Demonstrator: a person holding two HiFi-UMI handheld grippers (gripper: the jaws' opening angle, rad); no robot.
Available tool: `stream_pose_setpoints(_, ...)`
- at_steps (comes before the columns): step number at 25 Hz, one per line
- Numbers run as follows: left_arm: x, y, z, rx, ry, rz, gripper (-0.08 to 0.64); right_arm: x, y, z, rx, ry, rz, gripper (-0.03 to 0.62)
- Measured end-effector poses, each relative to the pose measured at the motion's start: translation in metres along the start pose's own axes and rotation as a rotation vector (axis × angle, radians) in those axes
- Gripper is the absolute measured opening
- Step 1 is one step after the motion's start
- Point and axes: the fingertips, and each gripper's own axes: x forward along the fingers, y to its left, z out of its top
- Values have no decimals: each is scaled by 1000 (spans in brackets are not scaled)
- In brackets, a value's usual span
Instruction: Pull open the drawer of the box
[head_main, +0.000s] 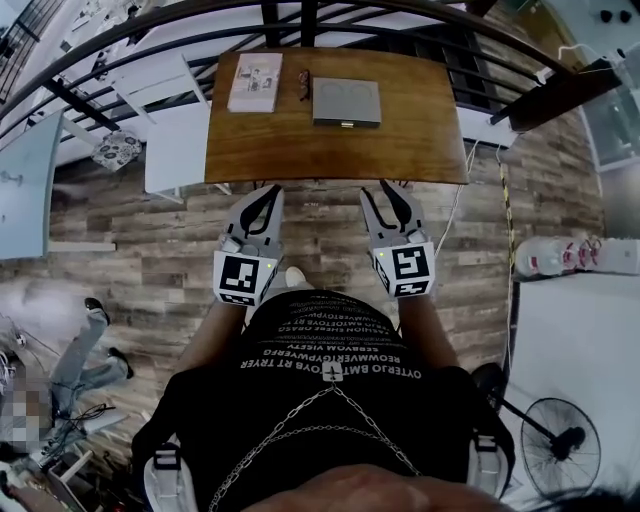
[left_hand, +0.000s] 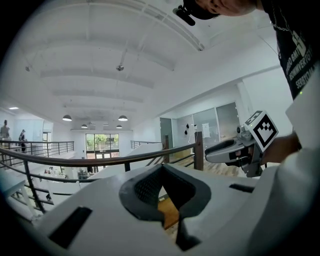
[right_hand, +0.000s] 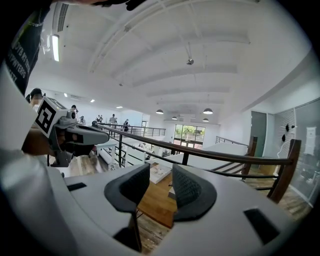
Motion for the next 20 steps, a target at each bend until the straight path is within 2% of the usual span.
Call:
stream_pose_setpoints(12,-2,37,-7,-11,-9,-44,6,27,27,9,-8,14,-33,137)
stream_pose_setpoints(20,-3,35,-6,8,3,-67,6,23,25,7,-1,29,-41,137)
